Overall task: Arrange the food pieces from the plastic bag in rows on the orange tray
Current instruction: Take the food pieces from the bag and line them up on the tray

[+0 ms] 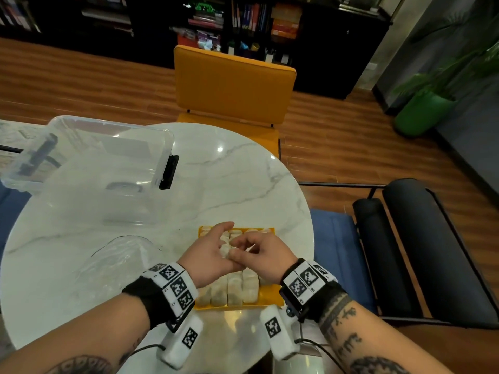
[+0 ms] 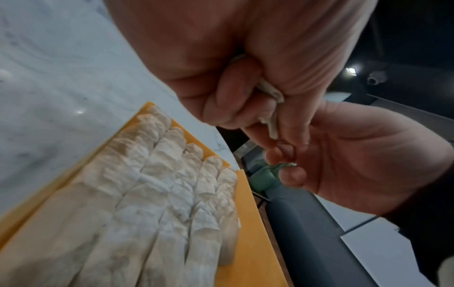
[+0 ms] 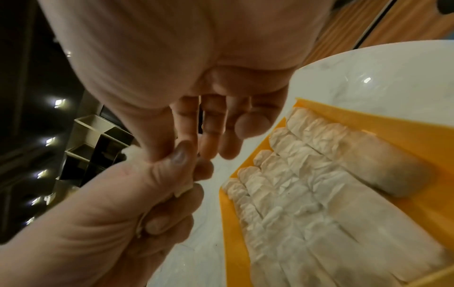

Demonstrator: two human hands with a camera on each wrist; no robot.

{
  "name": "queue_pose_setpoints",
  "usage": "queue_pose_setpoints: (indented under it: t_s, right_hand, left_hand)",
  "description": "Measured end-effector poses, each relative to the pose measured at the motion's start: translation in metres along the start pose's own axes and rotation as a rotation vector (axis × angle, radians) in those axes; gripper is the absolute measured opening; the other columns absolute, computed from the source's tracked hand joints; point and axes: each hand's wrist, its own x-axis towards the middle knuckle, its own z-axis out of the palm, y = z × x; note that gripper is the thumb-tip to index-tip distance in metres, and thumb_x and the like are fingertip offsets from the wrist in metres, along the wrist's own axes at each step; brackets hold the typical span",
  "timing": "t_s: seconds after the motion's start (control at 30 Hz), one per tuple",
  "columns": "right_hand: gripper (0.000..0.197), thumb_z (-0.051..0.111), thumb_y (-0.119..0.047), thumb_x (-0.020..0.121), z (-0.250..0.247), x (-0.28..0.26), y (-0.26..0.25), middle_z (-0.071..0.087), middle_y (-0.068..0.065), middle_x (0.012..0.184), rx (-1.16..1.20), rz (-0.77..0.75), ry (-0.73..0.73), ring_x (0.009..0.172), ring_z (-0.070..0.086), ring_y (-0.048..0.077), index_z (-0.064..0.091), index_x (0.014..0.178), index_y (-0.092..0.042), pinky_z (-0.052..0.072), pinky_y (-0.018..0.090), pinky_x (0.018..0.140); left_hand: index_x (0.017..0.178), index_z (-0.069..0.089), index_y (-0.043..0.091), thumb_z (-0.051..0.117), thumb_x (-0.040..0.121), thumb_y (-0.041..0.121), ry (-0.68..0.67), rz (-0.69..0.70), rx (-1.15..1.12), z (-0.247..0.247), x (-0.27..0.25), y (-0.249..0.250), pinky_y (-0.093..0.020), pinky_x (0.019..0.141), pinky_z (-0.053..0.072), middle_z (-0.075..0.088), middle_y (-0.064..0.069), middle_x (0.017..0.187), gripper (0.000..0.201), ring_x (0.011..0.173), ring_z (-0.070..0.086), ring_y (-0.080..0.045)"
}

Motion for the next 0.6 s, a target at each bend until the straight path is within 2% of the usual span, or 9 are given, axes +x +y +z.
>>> queue_pose_setpoints:
  t_s: [0.07,0.1,0.2,0.27,0.33,0.4,0.47,0.53,0.6]
  right_hand:
    - [0.004,0.072,-0.031,0.086,0.000,0.000,0.000,0.070,-0.007,0.085,0.050,0.006,0.029,0.070,0.060,-0.001,0.070,0.083,-0.031,0.050,0.021,0.073]
    - [0.009,0.071,-0.027,0.087,-0.001,-0.001,0.002,0.069,-0.007,0.080,0.093,0.013,0.059,0.070,0.062,0.003,0.069,0.079,-0.029,0.052,0.025,0.073]
    - [0.010,0.067,-0.018,0.092,-0.005,-0.007,0.003,0.066,-0.004,0.073,0.279,0.055,0.146,0.064,0.062,0.008,0.065,0.082,-0.019,0.049,0.021,0.059]
    - [0.008,0.064,-0.018,0.094,-0.006,-0.010,0.006,0.065,-0.003,0.073,0.340,0.073,0.190,0.061,0.061,0.007,0.064,0.087,-0.015,0.045,0.017,0.054]
    - [0.006,0.064,-0.018,0.095,-0.005,-0.011,0.009,0.065,-0.003,0.073,0.351,0.077,0.214,0.061,0.061,0.006,0.065,0.089,-0.016,0.046,0.019,0.054]
    - [0.006,0.064,-0.016,0.095,-0.007,-0.011,0.011,0.065,-0.004,0.073,0.384,0.073,0.226,0.063,0.061,0.007,0.067,0.090,-0.017,0.047,0.020,0.054]
    - [0.009,0.064,-0.013,0.095,-0.009,-0.012,0.012,0.065,-0.006,0.072,0.401,0.053,0.219,0.064,0.060,0.006,0.069,0.090,-0.018,0.046,0.017,0.055]
    - [0.011,0.064,-0.010,0.094,-0.012,-0.012,0.012,0.065,-0.008,0.072,0.388,0.024,0.196,0.062,0.058,0.002,0.070,0.093,-0.019,0.045,0.014,0.057]
    - [0.010,0.064,-0.008,0.093,-0.015,-0.011,0.012,0.065,-0.007,0.074,0.353,-0.001,0.162,0.062,0.058,-0.003,0.069,0.098,-0.015,0.046,0.013,0.062]
  left_hand:
    - [0.139,0.037,0.038,0.088,0.063,0.038,0.001,0.004,0.076,0.002,0.001,0.003,-0.022,0.092,0.048,0.060,0.009,0.116,0.091,0.108,0.057,-0.005]
    - [0.136,0.041,0.039,0.087,0.064,0.039,0.004,0.009,0.094,0.002,0.001,0.005,-0.020,0.090,0.047,0.060,0.010,0.116,0.085,0.107,0.055,-0.002]
    - [0.113,0.059,0.037,0.083,0.074,0.036,0.036,0.022,-0.002,0.003,0.001,0.008,-0.015,0.069,0.046,0.070,0.008,0.096,0.046,0.074,0.060,0.007]
    - [0.100,0.065,0.035,0.080,0.079,0.032,0.056,0.006,-0.132,0.004,0.002,0.008,-0.020,0.060,0.046,0.074,0.002,0.085,0.025,0.058,0.059,0.002]
    - [0.097,0.069,0.028,0.073,0.087,0.032,0.053,-0.016,-0.260,0.005,0.004,0.008,-0.023,0.048,0.042,0.070,0.000,0.073,0.012,0.048,0.050,-0.009]
    - [0.100,0.072,0.019,0.064,0.093,0.031,0.025,-0.020,-0.375,0.007,0.004,0.007,-0.020,0.041,0.030,0.057,-0.003,0.058,0.016,0.041,0.035,-0.013]
    - [0.108,0.071,0.016,0.060,0.096,0.024,0.003,-0.037,-0.440,0.007,0.005,0.006,-0.018,0.039,0.024,0.048,0.003,0.047,0.018,0.039,0.028,-0.013]
    - [0.114,0.068,0.018,0.060,0.096,0.018,-0.037,-0.031,-0.454,0.007,0.006,0.006,-0.017,0.037,0.023,0.054,0.009,0.048,0.020,0.037,0.028,-0.010]
    - [0.117,0.066,0.019,0.062,0.095,0.014,-0.070,0.007,-0.414,0.007,0.004,0.009,-0.016,0.035,0.027,0.064,0.010,0.059,0.023,0.036,0.033,-0.004]
